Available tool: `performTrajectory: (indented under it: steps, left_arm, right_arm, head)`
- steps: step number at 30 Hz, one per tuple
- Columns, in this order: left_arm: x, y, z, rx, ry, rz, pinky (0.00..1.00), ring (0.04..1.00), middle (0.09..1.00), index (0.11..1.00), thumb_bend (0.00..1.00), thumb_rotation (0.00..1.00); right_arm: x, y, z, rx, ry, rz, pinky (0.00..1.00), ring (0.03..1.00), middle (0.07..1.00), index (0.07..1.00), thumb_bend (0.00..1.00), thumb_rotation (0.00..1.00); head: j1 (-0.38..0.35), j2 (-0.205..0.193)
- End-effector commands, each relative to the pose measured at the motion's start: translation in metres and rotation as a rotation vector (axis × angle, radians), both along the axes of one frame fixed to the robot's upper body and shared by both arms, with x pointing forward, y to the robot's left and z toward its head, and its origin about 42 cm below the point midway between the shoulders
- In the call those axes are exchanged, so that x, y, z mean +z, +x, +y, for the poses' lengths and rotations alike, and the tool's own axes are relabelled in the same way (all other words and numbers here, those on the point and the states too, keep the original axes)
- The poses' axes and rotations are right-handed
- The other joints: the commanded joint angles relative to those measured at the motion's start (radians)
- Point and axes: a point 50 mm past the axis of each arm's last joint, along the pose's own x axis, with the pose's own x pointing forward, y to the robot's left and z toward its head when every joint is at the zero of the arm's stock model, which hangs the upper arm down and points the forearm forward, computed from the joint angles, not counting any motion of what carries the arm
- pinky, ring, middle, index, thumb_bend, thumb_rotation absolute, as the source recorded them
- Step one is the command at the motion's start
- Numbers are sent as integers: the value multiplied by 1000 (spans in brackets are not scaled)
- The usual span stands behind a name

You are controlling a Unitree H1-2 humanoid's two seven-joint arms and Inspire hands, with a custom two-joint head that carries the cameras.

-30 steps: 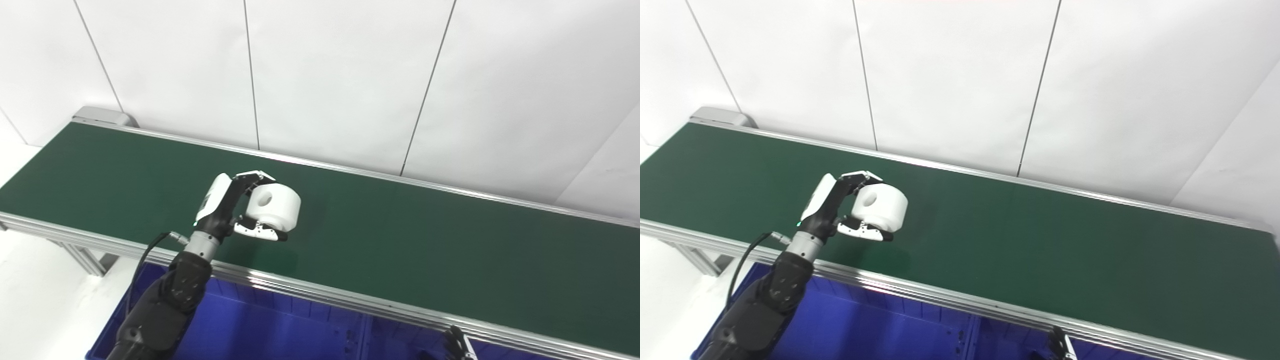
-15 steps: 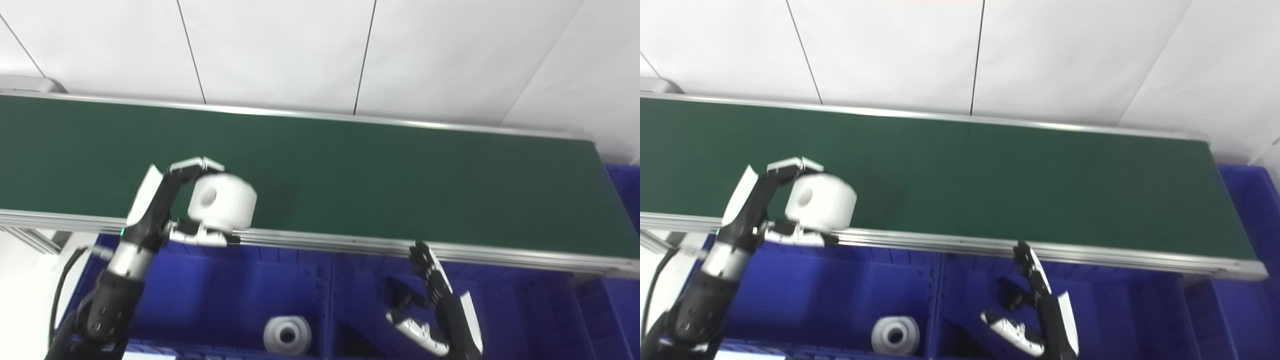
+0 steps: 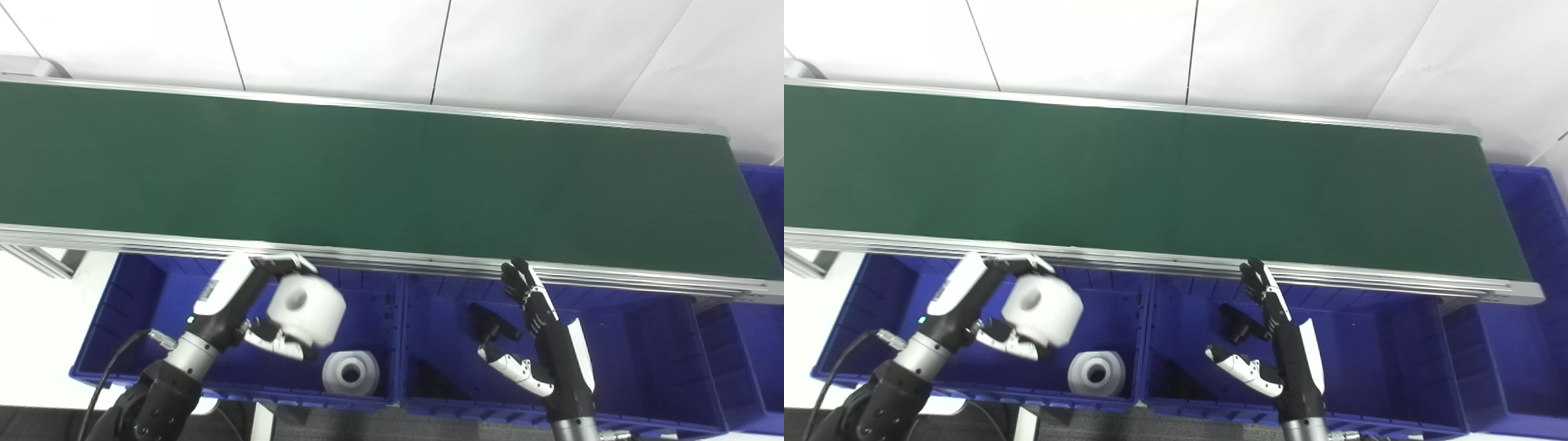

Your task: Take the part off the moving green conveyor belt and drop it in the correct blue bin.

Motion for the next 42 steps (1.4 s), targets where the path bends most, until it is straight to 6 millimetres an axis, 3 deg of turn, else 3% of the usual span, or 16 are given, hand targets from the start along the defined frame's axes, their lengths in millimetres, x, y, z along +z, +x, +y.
performTrajectory:
  steps: [1,7,8,9,10,13,17,22,25,27,31,35,42]
  left_arm:
    - [11,9,0,-26,64,-28,464,439,509,496,499,0]
    - [8,13,-12,3,327,12,461,430,523,502,500,0]
    - [8,14,-13,3,362,12,551,551,610,500,505,29]
    - [7,14,-15,2,406,0,597,614,656,499,508,45]
    - [7,14,-17,7,453,-9,723,686,704,639,590,94]
    - [8,14,-22,25,576,-21,935,810,808,781,660,291]
    - [7,12,-26,59,598,-36,995,916,911,864,724,401]
    - [10,10,-24,109,334,-29,970,933,960,917,753,411]
    - [11,7,-23,111,-40,65,932,928,957,925,756,332]
    - [10,4,-24,85,-215,114,915,967,983,953,727,404]
    - [4,-12,-43,31,-537,226,920,976,990,962,801,456]
    - [-5,-15,-51,-15,-646,210,910,946,969,951,813,436]
    - [-17,-22,-48,37,-754,219,876,904,925,926,833,392]
  right_arm:
    - [14,0,2,9,23,-89,884,910,910,955,854,530]
    - [14,-2,2,5,13,-86,889,913,914,960,840,529]
    - [14,-2,1,4,11,-86,889,914,914,960,836,528]
    - [14,-2,1,4,13,-84,889,915,914,960,834,527]
    - [14,-2,1,4,11,-84,894,917,915,961,832,523]
    - [13,-2,0,6,5,-81,896,917,917,962,828,525]
    - [12,-1,0,6,11,-79,899,916,911,960,829,521]
    - [9,-1,1,11,17,-69,906,920,916,955,835,515]
    - [9,-2,1,14,11,-66,909,922,922,955,837,514]
    - [8,-3,1,14,11,-61,910,923,925,953,843,507]
    - [4,-8,-1,23,-14,-42,905,941,952,958,856,534]
    - [3,-12,-3,32,-31,-23,921,952,968,961,849,522]
    - [0,-19,-4,38,-70,8,912,955,981,965,838,491]
  head:
    - [6,-3]
    - [22,-19]
    - [22,-19]
    - [22,-19]
    - [22,-19]
    - [28,-27]
    - [33,-35]
    - [25,-49]
    - [13,-61]
    - [8,-68]
    - [6,-90]
    - [2,-111]
    - [-19,-150]
